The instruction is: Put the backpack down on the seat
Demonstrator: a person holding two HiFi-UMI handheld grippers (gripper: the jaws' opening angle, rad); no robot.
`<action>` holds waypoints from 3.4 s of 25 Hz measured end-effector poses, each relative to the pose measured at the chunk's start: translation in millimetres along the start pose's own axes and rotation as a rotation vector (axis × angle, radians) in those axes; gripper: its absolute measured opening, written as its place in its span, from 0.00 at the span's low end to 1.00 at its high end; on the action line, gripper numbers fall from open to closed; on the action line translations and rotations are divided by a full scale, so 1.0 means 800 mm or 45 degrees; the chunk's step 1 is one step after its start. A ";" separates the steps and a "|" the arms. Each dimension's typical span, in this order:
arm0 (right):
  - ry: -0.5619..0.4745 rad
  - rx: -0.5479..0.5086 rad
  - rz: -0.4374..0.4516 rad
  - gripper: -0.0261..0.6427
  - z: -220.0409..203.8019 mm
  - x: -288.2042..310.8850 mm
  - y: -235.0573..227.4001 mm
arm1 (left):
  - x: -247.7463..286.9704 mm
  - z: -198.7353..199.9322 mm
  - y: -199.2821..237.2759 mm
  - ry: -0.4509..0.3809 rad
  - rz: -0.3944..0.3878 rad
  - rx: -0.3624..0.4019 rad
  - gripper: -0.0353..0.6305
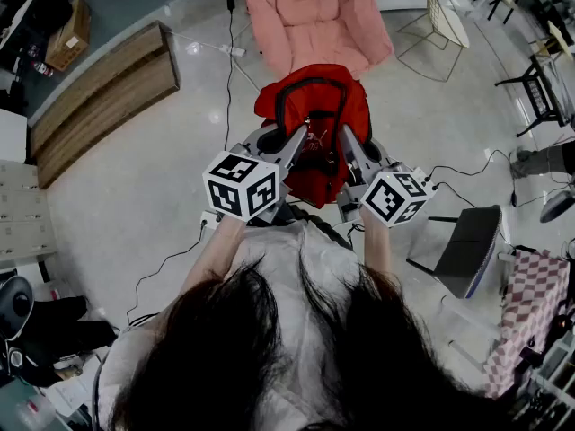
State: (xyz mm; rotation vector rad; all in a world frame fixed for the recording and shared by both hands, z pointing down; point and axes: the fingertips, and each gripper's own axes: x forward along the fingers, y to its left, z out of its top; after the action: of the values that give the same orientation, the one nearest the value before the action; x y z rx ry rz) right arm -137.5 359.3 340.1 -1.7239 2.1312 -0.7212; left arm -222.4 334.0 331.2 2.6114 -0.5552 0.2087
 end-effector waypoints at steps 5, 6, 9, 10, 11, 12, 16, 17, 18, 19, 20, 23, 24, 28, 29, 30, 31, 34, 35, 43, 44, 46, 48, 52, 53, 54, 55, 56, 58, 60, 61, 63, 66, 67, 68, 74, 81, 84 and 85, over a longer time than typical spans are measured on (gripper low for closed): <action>-0.010 -0.011 0.001 0.09 0.002 0.001 -0.001 | 0.000 0.000 0.000 -0.003 0.011 -0.001 0.12; -0.012 -0.016 -0.002 0.09 0.001 0.000 -0.002 | 0.000 -0.002 -0.001 0.002 0.012 0.003 0.12; -0.014 -0.023 -0.012 0.09 -0.002 -0.004 -0.003 | 0.000 -0.007 -0.004 0.024 0.017 0.009 0.12; -0.014 -0.022 -0.015 0.09 -0.003 -0.004 -0.003 | 0.000 -0.008 -0.004 0.031 0.019 0.008 0.12; -0.013 -0.022 -0.018 0.09 -0.003 -0.003 -0.003 | 0.000 -0.008 -0.003 0.036 0.019 0.008 0.12; -0.012 -0.020 -0.022 0.09 -0.004 -0.002 -0.004 | 0.001 -0.008 -0.002 0.042 0.019 0.008 0.12; -0.011 -0.005 -0.038 0.09 -0.001 0.003 -0.017 | 0.015 -0.007 0.002 0.065 0.016 0.016 0.12; -0.012 -0.005 -0.042 0.09 0.000 0.006 -0.021 | 0.020 -0.007 0.004 0.071 0.014 0.018 0.12; -0.011 -0.007 -0.047 0.09 0.001 0.009 -0.025 | 0.024 -0.006 0.007 0.076 0.011 0.017 0.12; -0.009 -0.009 -0.051 0.09 0.003 0.013 -0.028 | 0.028 -0.005 0.010 0.080 0.009 0.014 0.12; -0.007 -0.011 -0.055 0.09 0.004 0.019 -0.031 | 0.033 -0.003 0.015 0.083 0.006 0.011 0.12; -0.001 -0.013 -0.067 0.09 0.011 0.037 -0.043 | 0.048 0.005 0.028 0.093 -0.009 0.008 0.12; 0.000 -0.014 -0.070 0.09 0.014 0.043 -0.049 | 0.056 0.008 0.033 0.094 -0.015 0.009 0.12; 0.018 -0.014 -0.087 0.09 0.030 0.073 -0.080 | 0.097 0.022 0.056 0.112 -0.026 0.008 0.12; 0.022 -0.011 -0.092 0.09 0.034 0.083 -0.088 | 0.108 0.026 0.063 0.123 -0.026 0.010 0.12; 0.025 -0.008 -0.097 0.09 0.039 0.092 -0.096 | 0.119 0.030 0.070 0.134 -0.028 0.014 0.12; 0.025 -0.006 -0.102 0.09 0.044 0.102 -0.104 | 0.130 0.035 0.077 0.144 -0.034 0.016 0.12; 0.032 -0.008 -0.112 0.09 0.061 0.132 -0.125 | 0.159 0.052 0.099 0.159 -0.048 -0.002 0.12; 0.036 -0.011 -0.113 0.09 0.067 0.143 -0.129 | 0.167 0.059 0.107 0.160 -0.048 -0.008 0.12; 0.035 -0.023 -0.127 0.09 0.112 0.223 -0.160 | 0.221 0.115 0.164 0.122 -0.062 -0.030 0.12; 0.036 -0.022 -0.127 0.09 0.116 0.232 -0.163 | 0.227 0.121 0.170 0.115 -0.062 -0.034 0.12; 0.037 -0.014 -0.128 0.09 0.122 0.246 -0.170 | 0.237 0.130 0.181 0.106 -0.066 -0.038 0.12; 0.041 -0.003 -0.129 0.09 0.125 0.259 -0.176 | 0.246 0.138 0.193 0.101 -0.066 -0.041 0.12; 0.060 -0.001 -0.135 0.09 0.127 0.286 -0.183 | 0.256 0.147 0.216 0.105 -0.046 -0.014 0.12; 0.065 -0.005 -0.136 0.09 0.128 0.293 -0.185 | 0.260 0.149 0.221 0.107 -0.041 -0.006 0.12; 0.072 -0.009 -0.137 0.09 0.129 0.299 -0.187 | 0.263 0.151 0.226 0.110 -0.037 -0.005 0.12; 0.079 -0.011 -0.138 0.09 0.129 0.303 -0.189 | 0.266 0.152 0.229 0.112 -0.035 -0.011 0.12; 0.085 -0.011 -0.139 0.09 0.130 0.306 -0.192 | 0.269 0.152 0.232 0.113 -0.035 -0.019 0.12; 0.090 -0.009 -0.141 0.09 0.133 0.311 -0.197 | 0.276 0.154 0.236 0.113 -0.038 -0.036 0.12; 0.093 -0.004 -0.143 0.09 0.137 0.317 -0.203 | 0.283 0.158 0.239 0.112 -0.040 -0.043 0.12; 0.093 -0.001 -0.143 0.09 0.139 0.319 -0.207 | 0.287 0.159 0.240 0.111 -0.041 -0.043 0.12; 0.096 0.001 -0.141 0.09 0.143 0.325 -0.216 | 0.297 0.162 0.243 0.112 -0.040 -0.041 0.12; 0.104 0.002 -0.135 0.09 0.148 0.337 -0.231 | 0.315 0.164 0.252 0.116 -0.029 -0.047 0.12; 0.108 0.004 -0.131 0.09 0.150 0.341 -0.237 | 0.321 0.165 0.255 0.116 -0.023 -0.052 0.12; 0.112 0.006 -0.125 0.09 0.152 0.346 -0.243 | 0.328 0.166 0.259 0.116 -0.017 -0.057 0.12; 0.179 0.002 -0.065 0.09 0.167 0.400 -0.288 | 0.377 0.178 0.296 0.122 0.065 -0.087 0.12; 0.269 0.020 0.022 0.09 0.191 0.470 -0.355 | 0.451 0.196 0.345 0.134 0.188 -0.156 0.12; 0.325 0.039 0.060 0.09 0.194 0.506 -0.381 | 0.478 0.200 0.373 0.164 0.254 -0.196 0.12; 0.343 0.039 0.073 0.09 0.196 0.517 -0.389 | 0.486 0.202 0.382 0.166 0.273 -0.218 0.12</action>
State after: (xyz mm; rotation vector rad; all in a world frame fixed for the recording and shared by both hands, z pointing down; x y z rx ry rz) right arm 103.8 -118.6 415.0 -1.6204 2.3185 -1.0145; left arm 11.1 -125.0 404.8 2.3529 -0.7713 0.3795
